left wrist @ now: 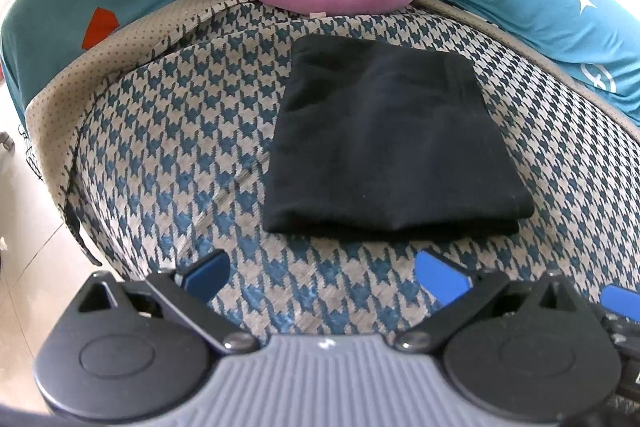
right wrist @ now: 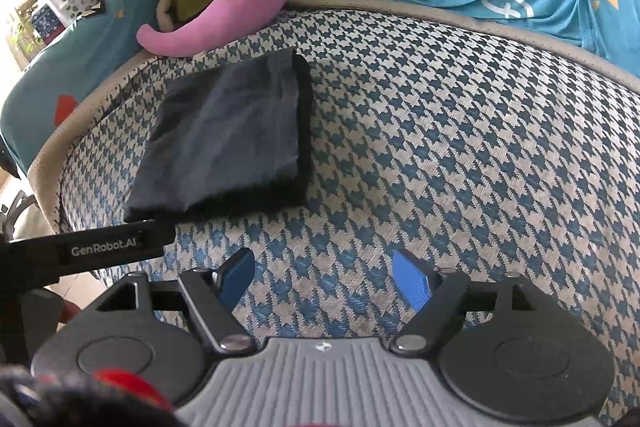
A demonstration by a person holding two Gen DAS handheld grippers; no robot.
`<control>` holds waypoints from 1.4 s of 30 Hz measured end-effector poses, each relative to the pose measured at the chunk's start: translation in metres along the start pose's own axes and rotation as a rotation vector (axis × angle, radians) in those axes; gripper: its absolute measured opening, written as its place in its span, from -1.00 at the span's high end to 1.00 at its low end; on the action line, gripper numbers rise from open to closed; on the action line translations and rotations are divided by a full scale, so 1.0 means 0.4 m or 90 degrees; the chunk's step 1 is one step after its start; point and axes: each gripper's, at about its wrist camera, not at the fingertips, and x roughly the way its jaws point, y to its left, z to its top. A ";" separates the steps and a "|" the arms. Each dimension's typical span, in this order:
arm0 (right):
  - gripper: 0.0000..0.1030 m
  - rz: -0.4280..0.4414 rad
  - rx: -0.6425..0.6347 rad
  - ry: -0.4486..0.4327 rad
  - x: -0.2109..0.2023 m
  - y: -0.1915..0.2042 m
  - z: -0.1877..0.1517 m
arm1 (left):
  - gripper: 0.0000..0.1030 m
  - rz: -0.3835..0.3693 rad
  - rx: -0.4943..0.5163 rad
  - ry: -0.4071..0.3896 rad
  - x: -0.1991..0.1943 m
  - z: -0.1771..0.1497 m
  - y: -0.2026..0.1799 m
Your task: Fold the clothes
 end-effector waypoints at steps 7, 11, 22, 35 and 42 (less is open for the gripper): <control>-0.48 -0.002 0.003 0.008 0.015 -0.001 0.000 | -1.00 0.006 0.007 0.014 0.017 -0.007 -0.005; -0.48 0.004 0.001 0.010 0.017 0.001 0.000 | -1.00 0.008 0.009 0.018 0.024 -0.009 -0.009; -0.48 0.011 -0.007 0.014 0.027 0.005 0.003 | -1.00 0.018 0.012 0.033 0.058 -0.007 -0.021; -0.48 -0.024 0.016 0.051 0.067 -0.018 -0.002 | -1.00 0.025 0.015 0.051 0.087 -0.010 -0.032; -0.49 -0.034 0.016 0.055 0.078 -0.025 -0.001 | -1.00 0.017 0.014 0.048 0.085 -0.013 -0.027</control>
